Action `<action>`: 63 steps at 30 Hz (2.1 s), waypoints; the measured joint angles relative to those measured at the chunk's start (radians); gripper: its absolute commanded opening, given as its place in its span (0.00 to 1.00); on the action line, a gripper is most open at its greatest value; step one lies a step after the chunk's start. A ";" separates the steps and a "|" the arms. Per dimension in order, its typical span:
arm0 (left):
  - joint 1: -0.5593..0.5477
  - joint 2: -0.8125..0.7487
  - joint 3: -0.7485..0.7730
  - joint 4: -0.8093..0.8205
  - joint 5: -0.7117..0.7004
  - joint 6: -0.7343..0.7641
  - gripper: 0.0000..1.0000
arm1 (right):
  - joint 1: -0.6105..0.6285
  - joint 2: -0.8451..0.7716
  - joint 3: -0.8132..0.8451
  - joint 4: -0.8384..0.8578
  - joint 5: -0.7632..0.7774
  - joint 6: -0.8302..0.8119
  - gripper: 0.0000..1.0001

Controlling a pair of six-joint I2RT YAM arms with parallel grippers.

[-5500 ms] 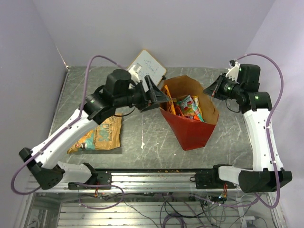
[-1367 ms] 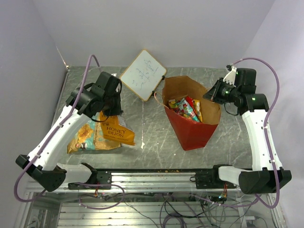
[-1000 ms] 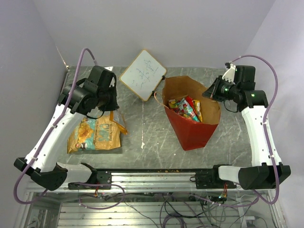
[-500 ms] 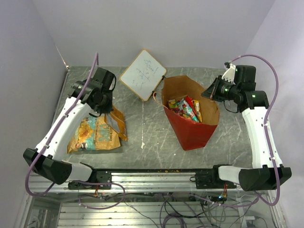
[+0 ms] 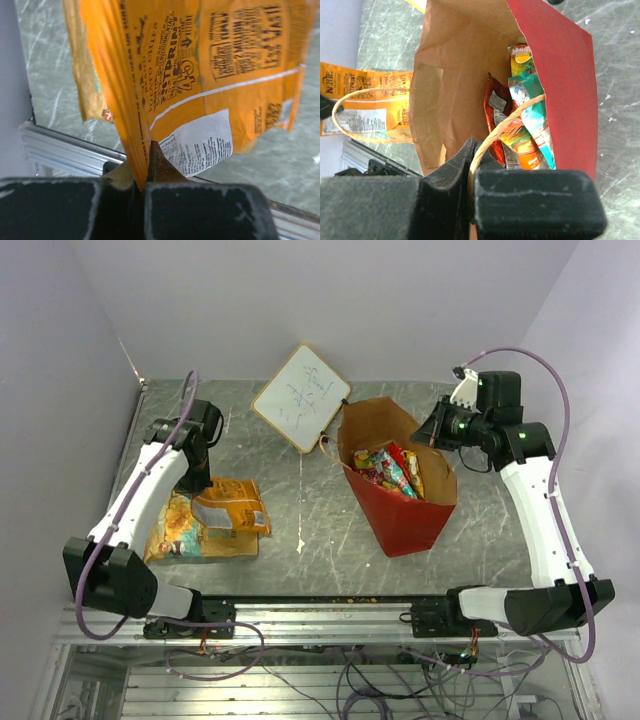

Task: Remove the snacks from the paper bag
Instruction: Place the snack at the center of the board, then take out the snack from the paper bag.

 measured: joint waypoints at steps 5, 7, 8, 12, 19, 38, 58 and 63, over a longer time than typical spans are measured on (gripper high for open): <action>0.055 0.086 -0.048 0.018 -0.097 -0.019 0.07 | 0.046 0.007 0.018 -0.005 0.010 -0.008 0.00; 0.073 0.134 -0.053 0.028 -0.143 -0.035 0.07 | 0.078 0.014 0.018 -0.005 0.019 -0.011 0.00; 0.079 0.150 -0.057 0.035 -0.162 -0.042 0.07 | 0.096 0.019 0.018 -0.005 0.021 -0.012 0.00; 0.103 0.200 -0.107 0.070 -0.225 -0.071 0.07 | 0.150 0.040 0.014 -0.004 0.021 -0.011 0.00; 0.142 0.293 -0.130 0.109 -0.320 -0.109 0.07 | 0.201 0.069 0.011 -0.010 0.058 -0.013 0.00; 0.195 0.317 -0.166 0.167 -0.412 -0.180 0.89 | 0.228 0.089 0.047 -0.050 0.147 -0.030 0.00; 0.002 -0.227 -0.001 0.189 0.220 -0.397 0.99 | 0.227 0.113 0.166 -0.111 0.250 -0.063 0.00; -0.153 -0.254 0.105 0.211 0.294 -0.470 0.99 | 0.226 0.059 0.098 -0.046 0.158 -0.030 0.00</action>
